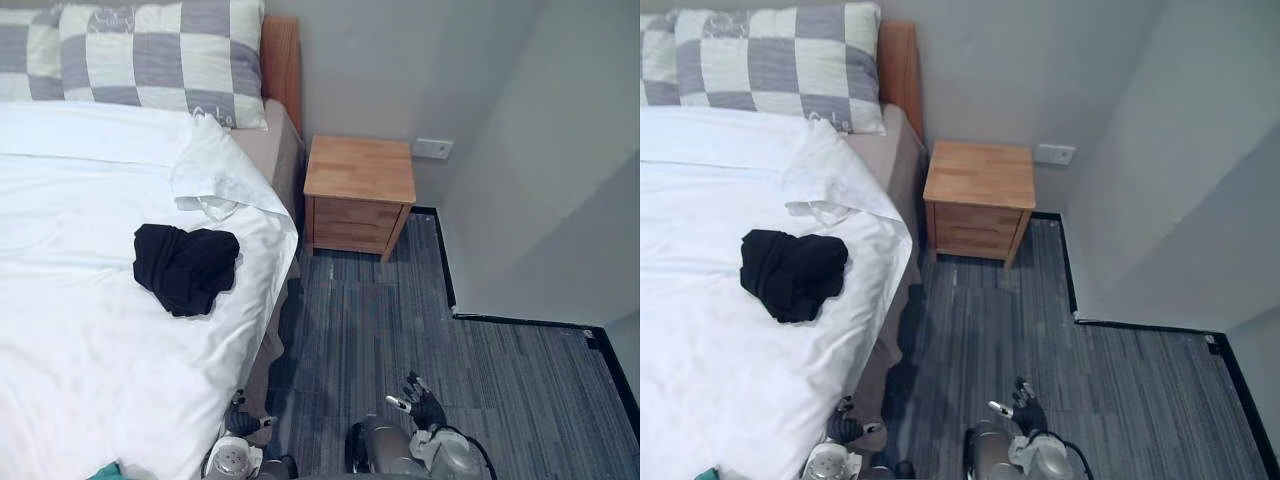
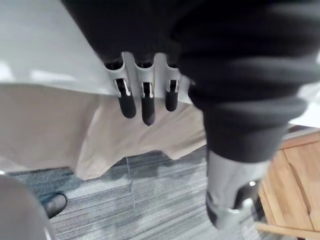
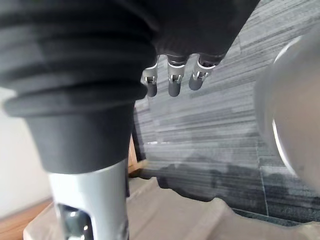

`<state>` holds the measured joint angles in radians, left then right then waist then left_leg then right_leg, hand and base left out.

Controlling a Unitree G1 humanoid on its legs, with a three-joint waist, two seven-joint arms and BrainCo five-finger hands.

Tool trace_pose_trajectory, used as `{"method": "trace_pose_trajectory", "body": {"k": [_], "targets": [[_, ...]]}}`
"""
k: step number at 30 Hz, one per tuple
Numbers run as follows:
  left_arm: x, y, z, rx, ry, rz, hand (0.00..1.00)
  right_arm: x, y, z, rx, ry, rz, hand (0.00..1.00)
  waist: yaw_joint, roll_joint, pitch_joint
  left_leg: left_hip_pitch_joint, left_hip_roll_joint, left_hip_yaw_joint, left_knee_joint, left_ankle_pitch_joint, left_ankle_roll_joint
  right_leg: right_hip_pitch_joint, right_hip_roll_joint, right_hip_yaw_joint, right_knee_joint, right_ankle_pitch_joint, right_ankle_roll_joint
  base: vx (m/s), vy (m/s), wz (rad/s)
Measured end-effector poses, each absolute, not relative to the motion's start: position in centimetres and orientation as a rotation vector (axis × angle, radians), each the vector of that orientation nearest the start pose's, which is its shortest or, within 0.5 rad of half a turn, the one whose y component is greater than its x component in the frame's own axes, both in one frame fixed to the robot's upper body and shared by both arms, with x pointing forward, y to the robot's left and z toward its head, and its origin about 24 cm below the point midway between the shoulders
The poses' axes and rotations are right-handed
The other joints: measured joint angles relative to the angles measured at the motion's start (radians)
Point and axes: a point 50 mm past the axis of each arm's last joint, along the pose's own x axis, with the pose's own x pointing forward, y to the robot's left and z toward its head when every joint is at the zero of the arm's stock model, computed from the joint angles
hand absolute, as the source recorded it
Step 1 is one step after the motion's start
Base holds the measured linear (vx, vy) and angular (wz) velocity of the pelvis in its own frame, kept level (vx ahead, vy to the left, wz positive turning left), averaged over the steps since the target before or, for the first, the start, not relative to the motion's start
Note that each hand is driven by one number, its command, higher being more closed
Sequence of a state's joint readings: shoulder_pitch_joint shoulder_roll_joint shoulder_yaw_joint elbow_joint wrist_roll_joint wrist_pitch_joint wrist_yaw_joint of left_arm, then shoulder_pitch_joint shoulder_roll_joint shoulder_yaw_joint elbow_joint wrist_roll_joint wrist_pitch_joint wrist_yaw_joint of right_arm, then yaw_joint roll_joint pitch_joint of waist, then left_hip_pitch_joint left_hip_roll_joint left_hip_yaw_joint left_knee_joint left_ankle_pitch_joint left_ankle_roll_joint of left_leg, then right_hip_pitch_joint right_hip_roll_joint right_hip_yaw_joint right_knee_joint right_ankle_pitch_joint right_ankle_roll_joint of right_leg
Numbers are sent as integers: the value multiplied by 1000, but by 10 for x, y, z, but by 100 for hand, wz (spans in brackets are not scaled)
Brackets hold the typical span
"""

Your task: Tidy the bed and pick cloth on bed and put in laundry

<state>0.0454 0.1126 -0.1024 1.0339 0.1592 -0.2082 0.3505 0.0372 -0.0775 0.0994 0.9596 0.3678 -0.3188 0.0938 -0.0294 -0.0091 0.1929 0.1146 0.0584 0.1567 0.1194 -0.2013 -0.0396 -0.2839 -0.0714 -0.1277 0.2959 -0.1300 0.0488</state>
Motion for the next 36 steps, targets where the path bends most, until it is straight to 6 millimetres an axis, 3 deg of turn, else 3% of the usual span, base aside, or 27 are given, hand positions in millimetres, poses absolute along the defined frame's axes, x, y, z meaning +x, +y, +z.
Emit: {"method": "trace_pose_trajectory", "body": {"k": [2,3,4,5,6,8,10,12,14,15,16,17,18,19,20,21,22,23,24,26,28,29,31,32,33,34,36], "targets": [[130,196,-142,433,818,197,0,155,-172,-131,156,704,-47,0,3,2,3,39,29,-2,37,-65,-29,17,-3,-16,-17,104,-30,458,-281,-8],[125,198,-144,451,837,194,0,157,-178,-132,138,734,-57,0,8,28,-6,50,62,-5,67,-83,-45,29,23,-40,3,100,-47,391,-257,-5],[125,199,-143,458,840,196,0,156,-178,-133,139,753,-60,0,9,29,-8,32,70,-5,125,-83,-45,31,27,-48,8,97,-63,351,-277,5],[125,201,-143,441,840,223,0,153,-182,-136,151,796,-79,0,11,32,-7,-61,109,-12,344,-71,-29,56,41,-61,6,78,-84,415,-349,2],[127,202,-141,416,828,261,0,150,-186,-139,172,829,-81,0,17,55,-1,-182,151,-53,607,-2,10,101,75,-66,-12,53,-108,402,-357,-4],[125,206,-140,410,826,281,0,145,-193,-141,148,869,-64,0,42,76,6,-340,214,-107,923,142,3,201,132,-61,-47,14,-139,452,-318,-21],[120,209,-140,412,819,284,0,139,-193,-143,170,881,-83,0,43,67,3,-372,201,-101,920,90,-18,299,140,-67,-114,6,-125,354,-245,-12],[124,208,-136,388,770,293,0,135,-190,-145,175,890,-86,0,61,48,2,-400,139,26,672,33,-35,413,137,-65,-234,7,-123,511,-261,1],[129,207,-134,377,744,299,0,135,-191,-145,173,889,-88,0,72,46,0,-407,104,106,528,43,-41,443,138,-81,-259,8,-126,441,-132,22],[134,202,-132,392,722,276,0,133,-195,-145,170,896,-104,0,78,43,-9,-391,68,255,353,98,-38,464,139,-116,-287,2,-120,521,-133,70],[139,196,-131,409,706,240,0,132,-197,-146,174,903,-124,0,76,40,-9,-369,42,450,244,139,11,496,143,-165,-303,-12,-102,510,-135,90],[141,192,-131,416,701,219,0,130,-200,-147,178,908,-143,0,74,40,-8,-350,14,541,204,145,49,513,151,-185,-304,-21,-90,488,-114,119],[141,185,-133,429,703,186,0,128,-204,-148,185,917,-183,0,68,48,-15,-313,-42,620,134,135,173,537,176,-230,-268,-51,-49,473,-76,109],[136,183,-135,423,727,185,0,128,-206,-148,178,918,-192,0,66,63,-36,-285,-76,614,77,118,275,513,204,-257,-150,-105,-24,461,-56,94],[133,182,-137,421,742,187,0,128,-206,-149,175,918,-194,0,66,81,-51,-268,-77,596,44,103,309,486,221,-276,-62,-131,-13,419,-45,100],[130,195,-139,441,782,210,0,134,-195,-150,200,916,-187,0,54,22,-67,-239,-116,539,7,85,297,391,171,-303,201,-161,7,296,-62,95],[129,196,-140,440,795,215,0,136,-195,-149,198,909,-184,0,53,10,-67,-229,-120,488,1,88,289,347,135,-308,325,-152,24,417,-119,150],[127,197,-141,430,810,225,0,142,-197,-147,203,888,-200,0,53,-9,-57,-177,-138,419,6,75,264,280,30,-315,547,-185,25,353,-121,157],[125,198,-142,435,816,222,0,140,-204,-146,190,882,-217,0,54,-5,-54,-129,-142,352,4,72,257,273,-30,-309,590,-212,56,449,-151,190],[121,206,-142,460,823,234,0,141,-207,-144,192,847,-247,0,54,14,-44,-70,-124,220,4,61,225,263,-82,-236,518,-229,54,384,-213,193],[118,212,-142,463,829,267,0,143,-207,-142,210,801,-292,0,55,25,-43,-63,-95,95,3,60,195,233,-71,-124,379,-226,57,282,-308,193],[117,218,-142,437,841,315,0,146,-206,-139,186,759,-327,0,54,33,-42,-71,-73,0,4,43,172,215,-33,14,239,-206,68,238,-401,228],[102,231,-144,346,899,447,0,151,-203,-128,152,645,-381,0,55,13,-47,-86,-59,-109,5,35,124,211,6,250,53,-123,122,170,-411,212],[93,235,-146,325,930,482,0,155,-202,-123,141,609,-377,0,55,1,-50,-85,-60,-123,7,33,111,209,7,278,28,-95,126,194,-454,127],[72,241,-149,293,997,547,0,167,-199,-109,114,519,-353,0,60,-36,-65,-82,-74,-142,11,23,86,195,6,315,-16,-4,114,199,-400,67],[59,249,-150,276,1038,606,0,185,-197,-90,52,411,-299,0,80,-75,-74,-98,-86,-148,59,4,59,191,-11,303,-28,17,66,298,-559,58],[52,239,-154,220,1075,633,0,218,-204,-51,-46,217,-220,0,90,-26,-80,-171,-29,-160,140,-26,21,214,21,242,-102,17,41,235,-443,70]]}}
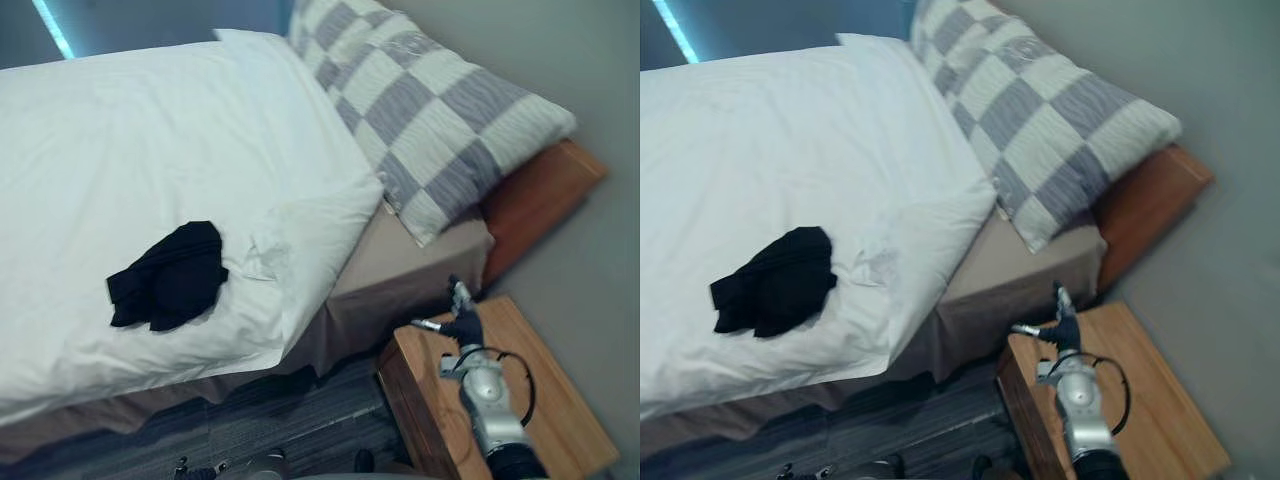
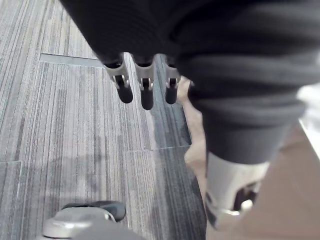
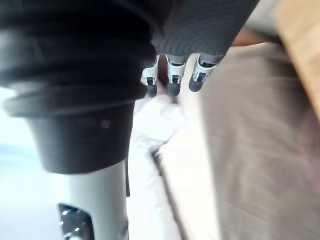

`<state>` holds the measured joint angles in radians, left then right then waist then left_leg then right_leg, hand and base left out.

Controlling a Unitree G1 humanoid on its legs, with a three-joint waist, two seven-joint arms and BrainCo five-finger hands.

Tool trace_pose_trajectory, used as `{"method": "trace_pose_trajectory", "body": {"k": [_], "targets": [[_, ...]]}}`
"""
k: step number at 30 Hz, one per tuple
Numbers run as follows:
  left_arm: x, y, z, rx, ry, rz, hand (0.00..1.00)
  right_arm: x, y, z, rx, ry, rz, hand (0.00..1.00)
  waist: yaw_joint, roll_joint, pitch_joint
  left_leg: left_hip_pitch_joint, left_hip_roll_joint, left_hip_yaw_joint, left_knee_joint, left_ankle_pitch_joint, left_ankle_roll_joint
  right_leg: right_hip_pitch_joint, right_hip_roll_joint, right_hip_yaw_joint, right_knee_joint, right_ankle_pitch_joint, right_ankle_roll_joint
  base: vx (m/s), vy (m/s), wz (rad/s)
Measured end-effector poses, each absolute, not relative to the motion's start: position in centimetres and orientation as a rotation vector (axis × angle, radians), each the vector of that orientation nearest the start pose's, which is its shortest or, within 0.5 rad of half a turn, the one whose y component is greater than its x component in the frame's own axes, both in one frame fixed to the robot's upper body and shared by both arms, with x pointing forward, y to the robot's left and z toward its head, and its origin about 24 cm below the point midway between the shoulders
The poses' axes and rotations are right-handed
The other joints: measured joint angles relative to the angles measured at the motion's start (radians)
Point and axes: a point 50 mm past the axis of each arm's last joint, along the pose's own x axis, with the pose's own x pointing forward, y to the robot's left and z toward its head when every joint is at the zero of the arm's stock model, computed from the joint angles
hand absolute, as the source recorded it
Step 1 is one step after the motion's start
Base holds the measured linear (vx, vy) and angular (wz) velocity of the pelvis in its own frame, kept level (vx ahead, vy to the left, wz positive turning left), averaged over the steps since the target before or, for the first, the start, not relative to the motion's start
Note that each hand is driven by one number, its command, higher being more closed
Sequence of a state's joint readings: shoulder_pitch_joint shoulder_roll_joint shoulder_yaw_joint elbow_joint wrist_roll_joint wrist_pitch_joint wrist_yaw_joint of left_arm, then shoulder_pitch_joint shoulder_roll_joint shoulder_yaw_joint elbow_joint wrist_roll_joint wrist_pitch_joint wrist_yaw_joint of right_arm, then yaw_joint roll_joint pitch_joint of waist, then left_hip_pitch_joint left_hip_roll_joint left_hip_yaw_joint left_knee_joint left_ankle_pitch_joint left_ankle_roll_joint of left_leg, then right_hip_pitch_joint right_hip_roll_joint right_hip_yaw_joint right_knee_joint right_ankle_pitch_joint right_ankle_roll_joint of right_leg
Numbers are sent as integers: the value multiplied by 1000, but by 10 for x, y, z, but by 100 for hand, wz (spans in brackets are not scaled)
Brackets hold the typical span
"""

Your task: Tidy the bed and pick cloth on bed and put in laundry

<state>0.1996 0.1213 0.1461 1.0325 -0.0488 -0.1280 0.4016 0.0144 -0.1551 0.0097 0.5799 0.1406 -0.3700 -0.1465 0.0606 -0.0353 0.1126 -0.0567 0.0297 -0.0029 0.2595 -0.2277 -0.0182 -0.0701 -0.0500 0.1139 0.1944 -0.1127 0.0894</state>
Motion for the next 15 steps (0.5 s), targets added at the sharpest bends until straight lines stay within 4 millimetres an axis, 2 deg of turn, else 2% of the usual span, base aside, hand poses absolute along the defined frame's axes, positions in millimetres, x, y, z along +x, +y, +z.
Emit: {"method": "trace_pose_trajectory", "body": {"k": [1,2,3,4,5,6,7,8,9,11,14,15], "targets": [[52,233,-155,198,1082,619,0,235,-211,-24,-115,103,-181,0,-6,9,1,-12,45,54,-34,18,-20,16,9,-63,-40,11,-12,164,-331,131],[54,233,-155,220,1075,590,0,243,-218,-9,-154,51,-161,0,-14,17,-5,2,89,139,-75,46,-38,43,8,-123,-65,12,-14,153,-318,149],[57,233,-154,227,1064,573,0,249,-223,3,-207,14,-147,0,-17,11,-3,14,118,198,-105,65,-45,58,7,-166,-69,12,-14,113,-220,154],[60,233,-153,246,1050,557,0,260,-231,24,-307,-47,-134,0,-23,7,-6,30,146,306,-146,107,-46,76,-5,-231,-72,11,-17,66,-116,122],[61,233,-152,247,1047,556,0,265,-234,33,-351,-73,-132,0,-27,4,-11,29,151,345,-158,126,-43,79,-13,-257,-72,9,-20,69,-73,147],[65,234,-151,258,1034,547,0,276,-241,56,-482,-135,-142,0,-40,-4,-12,28,151,431,-183,184,-46,95,-35,-318,-71,-4,-35,39,17,119],[67,234,-151,272,1029,534,0,282,-245,68,-544,-159,-152,0,-49,-4,-11,29,145,455,-196,196,-62,107,-44,-348,-71,-9,-30,30,87,154],[71,240,-148,313,1007,510,0,294,-248,88,-625,-199,-185,0,-52,-16,-14,36,121,467,-224,226,-57,127,-66,-399,-58,-16,-20,13,112,110],[72,244,-147,332,1002,501,0,297,-249,93,-643,-206,-198,0,-52,-26,-15,42,112,460,-233,237,-51,133,-73,-413,-56,-17,-18,27,144,120],[78,264,-139,407,967,473,0,311,-253,117,-702,-244,-249,0,-45,-64,-31,56,75,387,-301,271,-47,159,-87,-463,-53,-18,-16,27,113,100],[85,265,-137,405,951,441,0,323,-258,136,-719,-270,-290,0,-38,-73,-36,64,44,337,-351,292,-28,135,-120,-490,40,-33,-2,-4,126,72],[87,258,-139,401,954,387,0,328,-263,135,-724,-245,-311,0,-27,-60,-27,76,35,318,-364,273,-17,98,-146,-483,162,-36,-7,-53,166,41]]}}
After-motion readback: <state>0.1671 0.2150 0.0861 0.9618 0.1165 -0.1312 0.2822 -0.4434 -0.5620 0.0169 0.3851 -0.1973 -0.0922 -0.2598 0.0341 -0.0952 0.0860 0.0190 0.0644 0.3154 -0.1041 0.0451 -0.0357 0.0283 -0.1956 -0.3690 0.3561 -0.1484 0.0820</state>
